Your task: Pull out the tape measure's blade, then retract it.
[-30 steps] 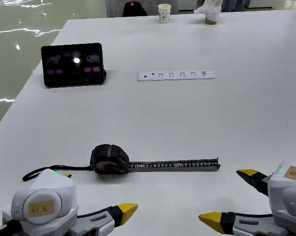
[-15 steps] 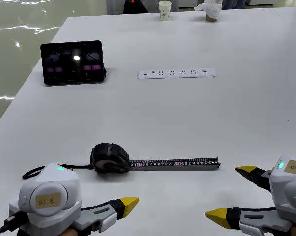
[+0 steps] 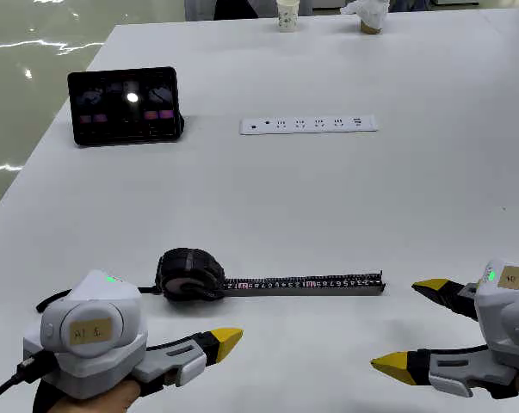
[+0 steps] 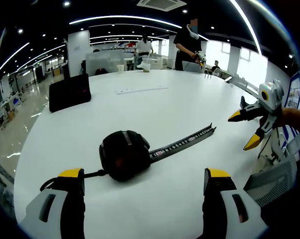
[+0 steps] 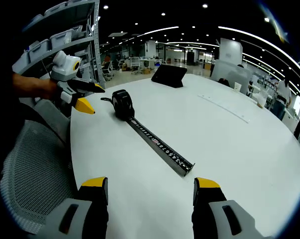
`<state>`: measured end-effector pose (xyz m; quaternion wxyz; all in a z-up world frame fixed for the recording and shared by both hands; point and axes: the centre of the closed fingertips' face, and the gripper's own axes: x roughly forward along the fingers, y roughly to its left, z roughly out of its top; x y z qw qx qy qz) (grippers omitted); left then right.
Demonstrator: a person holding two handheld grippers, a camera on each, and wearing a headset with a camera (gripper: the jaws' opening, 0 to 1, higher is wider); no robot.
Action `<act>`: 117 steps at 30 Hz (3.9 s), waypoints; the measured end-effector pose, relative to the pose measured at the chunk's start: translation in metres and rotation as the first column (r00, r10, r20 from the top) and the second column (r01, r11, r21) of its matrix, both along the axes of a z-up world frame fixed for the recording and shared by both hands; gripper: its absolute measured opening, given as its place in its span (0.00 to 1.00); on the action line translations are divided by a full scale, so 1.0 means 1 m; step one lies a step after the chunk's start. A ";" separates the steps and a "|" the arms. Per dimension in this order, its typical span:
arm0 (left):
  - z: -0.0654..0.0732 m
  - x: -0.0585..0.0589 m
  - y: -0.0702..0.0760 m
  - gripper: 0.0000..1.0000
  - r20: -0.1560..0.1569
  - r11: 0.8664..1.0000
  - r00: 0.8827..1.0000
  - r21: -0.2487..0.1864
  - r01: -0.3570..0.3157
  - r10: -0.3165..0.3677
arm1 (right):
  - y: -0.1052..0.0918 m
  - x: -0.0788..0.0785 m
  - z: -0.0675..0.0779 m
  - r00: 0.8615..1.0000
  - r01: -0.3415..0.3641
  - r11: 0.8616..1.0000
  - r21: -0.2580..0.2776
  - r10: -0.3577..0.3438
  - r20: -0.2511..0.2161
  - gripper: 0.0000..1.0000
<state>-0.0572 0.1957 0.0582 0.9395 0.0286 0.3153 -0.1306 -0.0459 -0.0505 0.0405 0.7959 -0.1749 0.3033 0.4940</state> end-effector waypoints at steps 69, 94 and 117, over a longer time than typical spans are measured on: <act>-0.018 0.065 0.012 0.81 -0.028 0.995 0.996 -0.047 -0.089 0.088 | -0.003 0.067 -0.032 0.941 -0.335 0.923 -0.188 0.338 -0.018 0.36; -0.038 0.069 0.017 0.66 -0.131 0.963 0.968 -0.134 -0.233 0.216 | 0.004 0.070 -0.052 0.877 -0.478 0.840 -0.258 0.474 -0.080 0.21; -0.048 0.074 0.021 0.65 -0.167 0.941 0.942 -0.128 -0.314 0.292 | 0.006 0.071 -0.054 0.861 -0.506 0.825 -0.250 0.501 -0.091 0.12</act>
